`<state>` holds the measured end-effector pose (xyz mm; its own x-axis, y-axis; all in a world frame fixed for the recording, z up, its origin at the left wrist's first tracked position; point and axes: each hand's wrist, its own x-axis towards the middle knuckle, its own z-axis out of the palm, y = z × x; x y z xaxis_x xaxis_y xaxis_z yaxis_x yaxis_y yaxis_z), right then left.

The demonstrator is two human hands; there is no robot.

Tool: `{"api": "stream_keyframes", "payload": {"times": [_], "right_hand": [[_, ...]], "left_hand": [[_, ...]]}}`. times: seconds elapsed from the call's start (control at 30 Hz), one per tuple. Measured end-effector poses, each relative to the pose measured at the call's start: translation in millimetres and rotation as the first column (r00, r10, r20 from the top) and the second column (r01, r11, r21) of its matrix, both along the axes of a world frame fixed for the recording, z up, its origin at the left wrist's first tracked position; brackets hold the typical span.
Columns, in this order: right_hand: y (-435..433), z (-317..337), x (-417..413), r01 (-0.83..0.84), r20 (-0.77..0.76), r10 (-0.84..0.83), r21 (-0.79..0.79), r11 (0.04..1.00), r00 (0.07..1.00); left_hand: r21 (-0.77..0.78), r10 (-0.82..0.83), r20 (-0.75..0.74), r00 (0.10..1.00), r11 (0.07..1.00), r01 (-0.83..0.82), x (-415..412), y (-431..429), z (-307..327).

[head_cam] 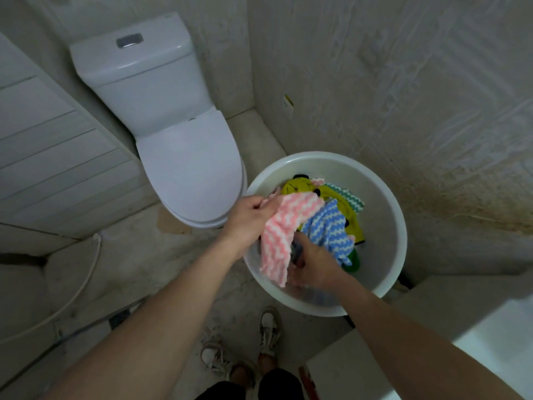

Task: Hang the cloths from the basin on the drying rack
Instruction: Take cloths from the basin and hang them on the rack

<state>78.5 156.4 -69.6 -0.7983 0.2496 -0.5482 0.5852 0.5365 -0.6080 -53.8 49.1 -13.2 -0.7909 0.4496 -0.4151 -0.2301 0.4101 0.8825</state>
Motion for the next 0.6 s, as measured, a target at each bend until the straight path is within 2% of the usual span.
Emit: {"api": "stream_keyframes", "payload": {"times": [0.03, 0.07, 0.13, 0.17, 0.2, 0.27, 0.3, 0.37, 0.4, 0.47, 0.53, 0.6], "right_hand": [[0, 0, -1, -0.003, 0.027, 0.004, -0.024, 1.0, 1.0], [1, 0, -2, 0.0, 0.051, 0.002, -0.048, 0.999, 0.999], [12, 6, -6, 0.106, 0.081, -0.093, -0.176, 0.979, 0.992], [21, 9, -6, 0.235, 0.08, -0.221, -0.29, 0.928, 0.972], [27, 16, -6, 0.384, 0.096, -0.379, -0.414, 0.825, 0.92], [41, 33, -7, 0.583, 0.157, -0.635, -0.602, 0.546, 0.756], [48, 42, -7, 0.617, 0.165, -0.705, -0.643, 0.454, 0.69], [58, 53, -8, 0.633, 0.16, -0.773, -0.685, 0.361, 0.614], [61, 56, -10, 0.632, 0.157, -0.784, -0.694, 0.346, 0.601], [61, 59, -12, 0.64, 0.147, -0.78, -0.672, 0.372, 0.608], [59, 61, -13, 0.636, 0.119, -0.768, -0.647, 0.421, 0.629], [57, 63, -14, 0.611, 0.083, -0.757, -0.65, 0.452, 0.648]], "left_hand": [[0.072, 0.057, 0.1, 0.993, 0.995, -0.065, 2, 2, 2], [0.079, 0.046, 0.139, 0.989, 0.995, -0.057, 4, 3, 3], [-0.007, -0.034, 0.148, 0.988, 0.999, 0.035, 9, 7, -6], [-0.086, -0.063, 0.135, 0.989, 0.993, 0.075, 11, 8, -14], [-0.176, -0.094, 0.104, 0.99, 0.978, 0.111, 12, 9, -24], [-0.377, -0.27, 0.013, 0.963, 0.89, 0.254, 16, 12, -33], [-0.467, -0.391, 0.017, 0.92, 0.811, 0.353, 19, 14, -35], [-0.577, -0.564, 0.043, 0.825, 0.66, 0.481, 27, 18, -31], [-0.612, -0.591, 0.022, 0.806, 0.629, 0.479, 30, 21, -29], [-0.681, -0.585, -0.084, 0.807, 0.625, 0.382, 29, 24, -30], [-0.641, -0.513, -0.125, 0.849, 0.695, 0.325, 26, 22, -29], [-0.474, -0.375, -0.129, 0.918, 0.836, 0.276, 21, 18, -22]]}}
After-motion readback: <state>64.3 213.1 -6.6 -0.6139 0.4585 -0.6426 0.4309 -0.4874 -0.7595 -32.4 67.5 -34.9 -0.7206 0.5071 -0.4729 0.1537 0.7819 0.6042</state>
